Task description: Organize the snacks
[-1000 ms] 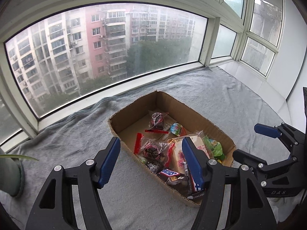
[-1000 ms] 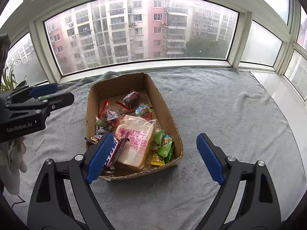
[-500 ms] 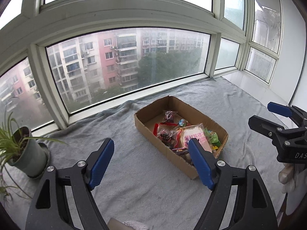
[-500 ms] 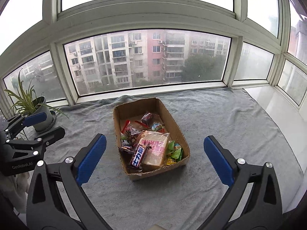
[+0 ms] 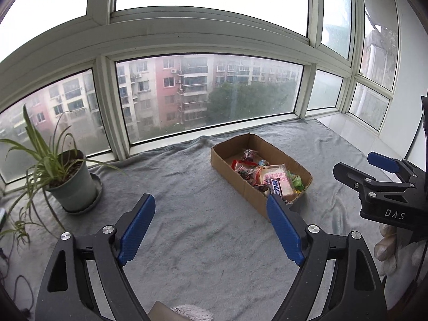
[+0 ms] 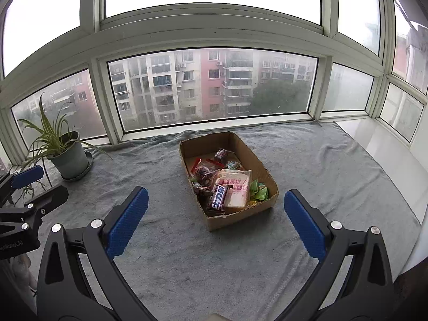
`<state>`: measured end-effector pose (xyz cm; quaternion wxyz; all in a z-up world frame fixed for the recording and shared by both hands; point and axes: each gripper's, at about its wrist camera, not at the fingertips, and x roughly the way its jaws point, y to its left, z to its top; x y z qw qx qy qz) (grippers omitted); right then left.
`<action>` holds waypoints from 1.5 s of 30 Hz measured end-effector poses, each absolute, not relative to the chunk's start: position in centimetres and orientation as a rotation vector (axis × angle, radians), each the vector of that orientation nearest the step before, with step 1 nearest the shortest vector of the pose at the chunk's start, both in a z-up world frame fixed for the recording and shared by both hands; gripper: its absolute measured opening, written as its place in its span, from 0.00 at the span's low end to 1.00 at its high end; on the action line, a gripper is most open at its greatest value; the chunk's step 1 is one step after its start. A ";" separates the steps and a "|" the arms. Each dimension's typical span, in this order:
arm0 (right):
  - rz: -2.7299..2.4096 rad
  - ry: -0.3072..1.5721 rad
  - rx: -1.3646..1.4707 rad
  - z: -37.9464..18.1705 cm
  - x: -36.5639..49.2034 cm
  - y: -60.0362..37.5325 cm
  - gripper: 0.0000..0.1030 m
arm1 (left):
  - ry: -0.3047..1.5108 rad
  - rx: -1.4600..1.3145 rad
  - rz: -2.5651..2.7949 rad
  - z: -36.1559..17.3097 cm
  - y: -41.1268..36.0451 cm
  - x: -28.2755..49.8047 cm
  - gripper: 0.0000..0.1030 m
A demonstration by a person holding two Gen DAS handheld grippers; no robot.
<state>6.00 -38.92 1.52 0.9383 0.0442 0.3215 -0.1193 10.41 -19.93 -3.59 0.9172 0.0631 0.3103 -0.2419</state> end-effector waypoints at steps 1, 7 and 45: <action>-0.237 0.656 0.092 1.6 5.8 -38.6 1.00 | 0.637 0.128 -0.494 -3.5 -19.5 10.1 0.83; -0.236 0.651 0.097 1.9 5.0 -37.6 1.00 | 0.638 0.108 -0.475 -3.2 -17.5 9.0 0.83; -0.230 0.654 0.095 2.0 4.2 -36.5 1.00 | 0.626 0.103 -0.447 -3.2 -16.0 7.5 0.83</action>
